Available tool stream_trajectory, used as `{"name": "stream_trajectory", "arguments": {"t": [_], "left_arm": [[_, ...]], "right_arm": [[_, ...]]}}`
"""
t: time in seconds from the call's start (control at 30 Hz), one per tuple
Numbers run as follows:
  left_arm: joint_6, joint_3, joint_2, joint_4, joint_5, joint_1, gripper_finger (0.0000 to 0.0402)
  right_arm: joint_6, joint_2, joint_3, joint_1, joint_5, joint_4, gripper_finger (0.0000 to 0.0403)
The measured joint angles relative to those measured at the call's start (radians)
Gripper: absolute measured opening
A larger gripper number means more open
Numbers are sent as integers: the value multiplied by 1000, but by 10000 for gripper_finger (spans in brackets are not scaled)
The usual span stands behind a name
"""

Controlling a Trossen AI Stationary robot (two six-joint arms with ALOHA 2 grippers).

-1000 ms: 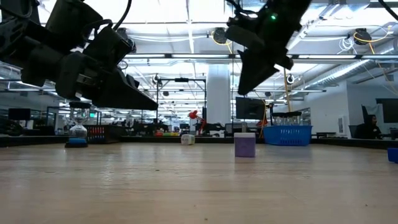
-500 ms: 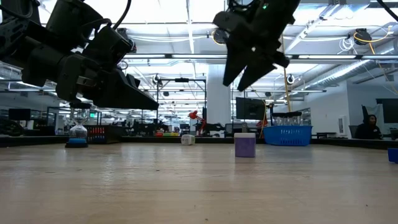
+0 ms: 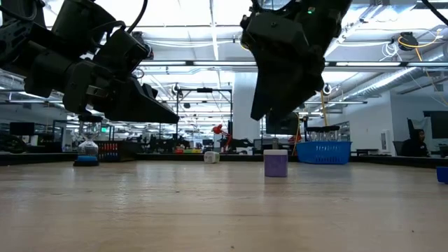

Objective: Pick & Place Office items
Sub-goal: Put the blue charger adapter into the red basket

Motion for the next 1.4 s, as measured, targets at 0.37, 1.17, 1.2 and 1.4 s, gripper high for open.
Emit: {"name": "stream_trajectory", "arguments": {"t": [0.37, 1.17, 1.2, 1.4], "left_arm": [[-6, 0, 0, -5, 0, 0, 4], [-5, 1, 0, -4, 1, 0, 37], [-6, 1, 0, -4, 2, 0, 37], [-10, 1, 0, -5, 2, 0, 37]], "right_arm": [[-40, 70, -33, -29, 19, -26, 284], [81, -76, -96, -23, -50, -49, 257], [96, -95, -96, -16, -44, -73, 263], [203, -139, -96, 11, -28, -183, 288]]}}
